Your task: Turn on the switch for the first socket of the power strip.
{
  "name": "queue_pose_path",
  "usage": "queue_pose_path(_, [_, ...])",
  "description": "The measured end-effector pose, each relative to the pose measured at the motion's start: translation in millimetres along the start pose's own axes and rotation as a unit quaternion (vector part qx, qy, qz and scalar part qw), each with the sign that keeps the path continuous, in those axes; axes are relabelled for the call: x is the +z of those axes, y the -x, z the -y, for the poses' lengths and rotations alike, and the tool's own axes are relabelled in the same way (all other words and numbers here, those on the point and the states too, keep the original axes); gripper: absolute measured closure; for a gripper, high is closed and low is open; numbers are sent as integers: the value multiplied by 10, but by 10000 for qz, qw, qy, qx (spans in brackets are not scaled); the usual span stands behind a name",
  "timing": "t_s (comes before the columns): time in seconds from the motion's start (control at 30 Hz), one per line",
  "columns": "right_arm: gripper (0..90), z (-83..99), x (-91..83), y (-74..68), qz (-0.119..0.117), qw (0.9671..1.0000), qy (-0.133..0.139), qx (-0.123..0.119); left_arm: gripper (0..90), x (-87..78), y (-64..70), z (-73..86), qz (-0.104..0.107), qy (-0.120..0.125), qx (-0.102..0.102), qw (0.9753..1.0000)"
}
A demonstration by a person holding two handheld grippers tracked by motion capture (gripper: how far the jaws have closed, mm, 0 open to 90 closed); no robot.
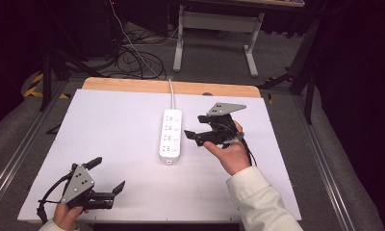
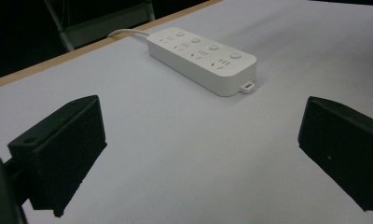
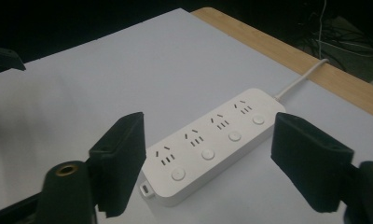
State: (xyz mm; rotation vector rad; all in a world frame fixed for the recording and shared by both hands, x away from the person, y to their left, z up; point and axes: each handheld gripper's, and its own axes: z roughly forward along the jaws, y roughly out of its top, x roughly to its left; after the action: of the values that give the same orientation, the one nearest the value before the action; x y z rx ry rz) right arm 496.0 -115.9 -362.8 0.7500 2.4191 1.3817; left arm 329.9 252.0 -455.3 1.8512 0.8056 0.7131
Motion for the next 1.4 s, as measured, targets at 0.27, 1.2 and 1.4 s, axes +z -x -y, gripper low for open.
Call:
queue_pose_path(0.27, [345, -36, 153, 64, 295, 9994, -173, 0, 14, -1, -2, -1, 2, 4, 25, 10000])
queue_pose_path(1.2, [900, 74, 791, 282, 191, 9988, -443, 68, 14, 4, -10, -1, 34, 2, 61, 10000])
queue_pose_path(1.4, [900, 130, 942, 352, 299, 9986, -414, 142, 14, 7, -12, 0, 43, -4, 60, 10000])
